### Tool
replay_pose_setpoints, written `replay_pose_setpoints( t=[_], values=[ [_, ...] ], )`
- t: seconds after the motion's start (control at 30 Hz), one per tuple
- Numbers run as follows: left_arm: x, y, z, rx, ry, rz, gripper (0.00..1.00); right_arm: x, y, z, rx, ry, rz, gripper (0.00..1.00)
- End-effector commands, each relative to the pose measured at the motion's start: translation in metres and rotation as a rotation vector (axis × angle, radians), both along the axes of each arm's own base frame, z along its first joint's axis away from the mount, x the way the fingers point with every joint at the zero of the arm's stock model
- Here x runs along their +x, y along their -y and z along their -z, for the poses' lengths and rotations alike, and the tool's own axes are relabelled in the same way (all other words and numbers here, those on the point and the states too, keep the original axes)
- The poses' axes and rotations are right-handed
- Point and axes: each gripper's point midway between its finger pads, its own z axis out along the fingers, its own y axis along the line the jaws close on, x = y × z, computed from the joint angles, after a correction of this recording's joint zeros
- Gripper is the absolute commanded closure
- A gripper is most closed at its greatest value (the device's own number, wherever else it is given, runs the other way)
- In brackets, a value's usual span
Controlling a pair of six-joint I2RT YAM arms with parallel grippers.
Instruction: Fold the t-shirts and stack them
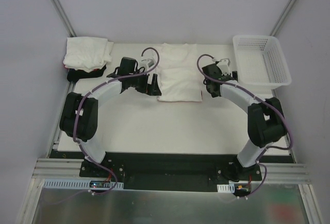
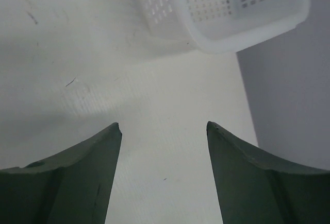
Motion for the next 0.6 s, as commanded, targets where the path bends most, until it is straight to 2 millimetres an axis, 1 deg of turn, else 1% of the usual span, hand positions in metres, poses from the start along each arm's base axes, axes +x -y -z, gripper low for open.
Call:
replay_pose_setpoints(
  t=[0.0, 0.03, 0.07, 0.1, 0.13, 0.17, 0.2, 0.23, 0.27, 0.3, 0.33, 0.37, 0.4, 0.43, 0.47, 0.5, 0.53, 0.57],
  values=[
    [0.019, -0.015, -0.022, 0.111, 0.165, 0.011, 0.07, 0.005, 0.019, -0.041, -0.326, 0.037, 0.149, 0.3],
    [0.024, -0.024, -0.021, 0.159, 0.187, -0.025, 0.07, 0.009, 0.014, -0.038, -0.286, 0.031, 0.131, 0.29],
    [0.023, -0.026, -0.024, 0.164, 0.194, -0.033, 0.07, 0.009, -0.005, -0.008, -0.136, -0.067, 0.014, 0.29],
    [0.02, -0.025, -0.034, 0.152, 0.214, -0.033, 0.07, 0.022, -0.021, -0.011, 0.03, 0.012, -0.056, 0.28],
    [0.017, -0.021, -0.039, 0.127, 0.217, -0.014, 0.06, 0.024, -0.037, -0.001, 0.173, 0.007, -0.145, 0.27],
    [0.013, -0.014, -0.047, 0.085, 0.219, 0.016, 0.07, 0.012, -0.071, 0.023, 0.421, -0.045, -0.265, 0.26],
    [0.01, -0.011, -0.05, 0.064, 0.212, 0.03, 0.07, 0.025, -0.066, 0.014, 0.551, 0.026, -0.28, 0.25],
    [0.007, -0.008, -0.053, 0.045, 0.213, 0.056, 0.06, 0.019, -0.103, 0.002, 0.796, -0.002, -0.458, 0.24],
    [0.002, -0.005, -0.054, 0.021, 0.205, 0.086, 0.05, 0.021, -0.101, -0.002, 0.855, -0.002, -0.472, 0.24],
    [0.001, -0.003, -0.051, 0.015, 0.189, 0.098, 0.04, 0.023, -0.096, -0.009, 0.884, -0.01, -0.464, 0.23],
    [-0.003, -0.003, -0.049, 0.001, 0.175, 0.124, 0.02, 0.023, -0.1, -0.011, 0.967, -0.039, -0.519, 0.22],
    [-0.006, 0.004, -0.048, -0.045, 0.142, 0.169, 0.02, 0.025, -0.1, -0.012, 0.991, -0.049, -0.534, 0.2],
    [-0.005, 0.005, -0.047, -0.067, 0.11, 0.175, 0.02, 0.03, -0.099, -0.016, 1.01, -0.045, -0.552, 0.19],
    [-0.008, 0.004, -0.048, -0.107, 0.074, 0.197, 0.02, 0.027, -0.111, -0.011, 1.079, -0.086, -0.607, 0.17],
    [-0.004, 0.006, -0.047, -0.144, 0.05, 0.217, 0.03, 0.028, -0.111, -0.007, 1.087, -0.098, -0.605, 0.09],
    [-0.01, 0.009, -0.053, -0.21, 0.02, 0.257, 0.03, 0.03, -0.112, -0.003, 1.083, -0.106, -0.616, 0.06],
    [-0.009, 0.004, -0.055, -0.246, 0.009, 0.268, 0.03, 0.026, -0.116, -0.001, 1.108, -0.125, -0.647, 0.02],
    [-0.009, 0.004, -0.053, -0.283, -0.006, 0.292, 0.03, 0.026, -0.115, 0.007, 1.108, -0.138, -0.634, 0.0]
  ],
)
